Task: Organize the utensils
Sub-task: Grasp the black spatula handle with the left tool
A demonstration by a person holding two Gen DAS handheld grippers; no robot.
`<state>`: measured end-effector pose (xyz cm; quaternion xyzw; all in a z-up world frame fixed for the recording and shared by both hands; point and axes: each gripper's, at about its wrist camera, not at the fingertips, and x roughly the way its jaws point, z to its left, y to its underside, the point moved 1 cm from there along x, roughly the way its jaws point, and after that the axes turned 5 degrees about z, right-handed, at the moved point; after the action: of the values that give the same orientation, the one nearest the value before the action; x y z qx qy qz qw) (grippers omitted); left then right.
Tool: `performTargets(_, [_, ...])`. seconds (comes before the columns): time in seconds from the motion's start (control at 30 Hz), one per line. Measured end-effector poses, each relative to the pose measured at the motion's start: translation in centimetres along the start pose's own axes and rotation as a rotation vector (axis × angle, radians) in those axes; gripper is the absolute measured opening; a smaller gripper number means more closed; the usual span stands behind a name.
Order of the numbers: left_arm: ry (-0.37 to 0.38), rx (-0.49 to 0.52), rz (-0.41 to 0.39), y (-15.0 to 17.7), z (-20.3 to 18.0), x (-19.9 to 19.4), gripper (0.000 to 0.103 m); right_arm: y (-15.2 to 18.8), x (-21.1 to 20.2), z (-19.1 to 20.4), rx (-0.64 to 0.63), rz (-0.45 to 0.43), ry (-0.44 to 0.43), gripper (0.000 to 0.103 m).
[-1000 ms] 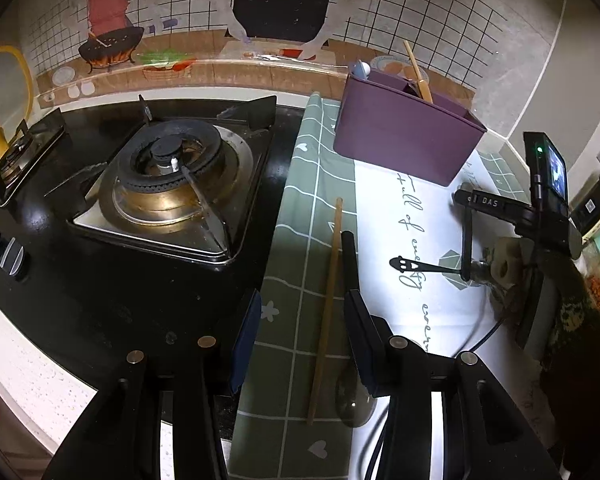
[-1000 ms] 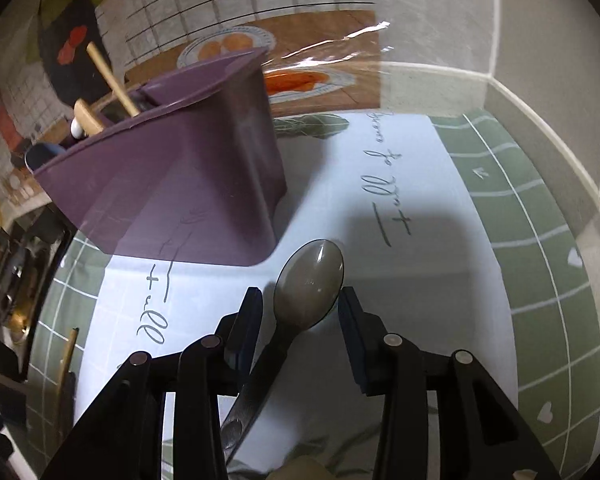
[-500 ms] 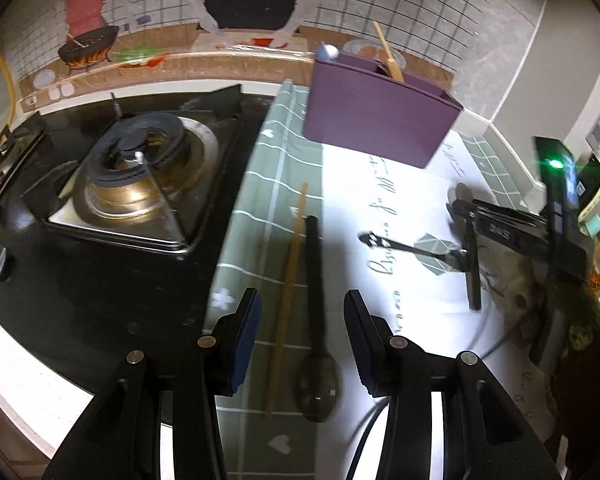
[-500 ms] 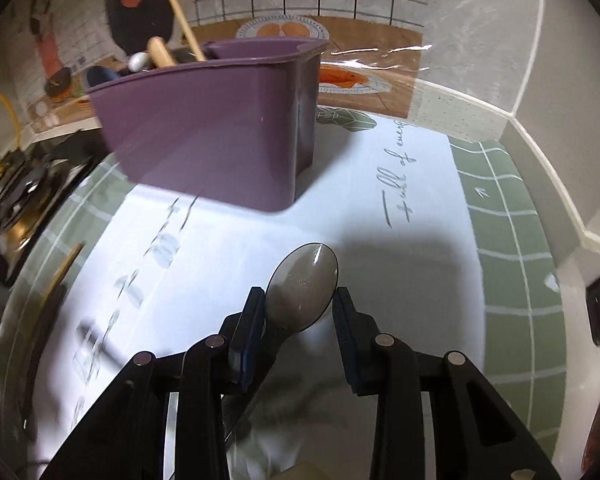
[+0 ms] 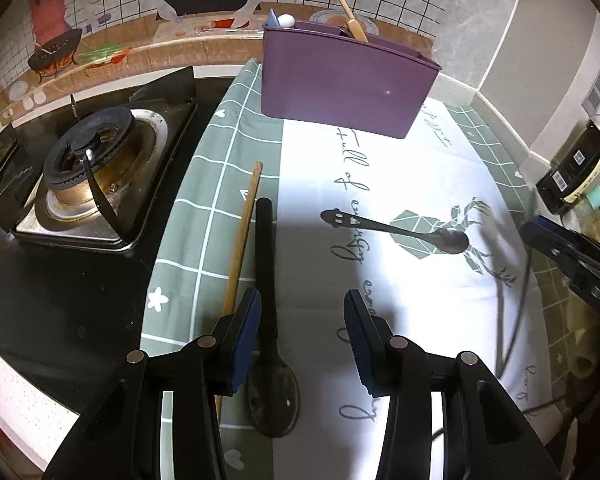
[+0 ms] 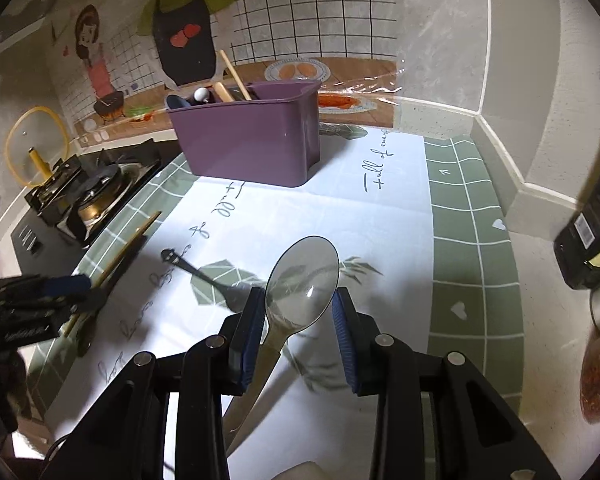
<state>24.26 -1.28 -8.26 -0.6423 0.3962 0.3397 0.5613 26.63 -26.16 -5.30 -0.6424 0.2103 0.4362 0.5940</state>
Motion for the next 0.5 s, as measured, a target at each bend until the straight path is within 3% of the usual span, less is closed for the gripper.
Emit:
performTargets(0.17, [-0.015,-0.043,-0.033,0.0,1.6,-0.1,0.044,0.8,-1.1,-0.2,-0.011,-0.016,0.015,0.032])
performTargets(0.4, [0.088,-0.103,0.009,0.1,2.8,1.3,0.044,0.9,-1.4,-0.6,-0.003,-0.024,0.013,0.032])
performTargets(0.5, [0.179,-0.083,0.043,-0.1,1.7,1.8,0.044,1.0,-1.3,-0.4,-0.009,-0.022,0.005,0.032])
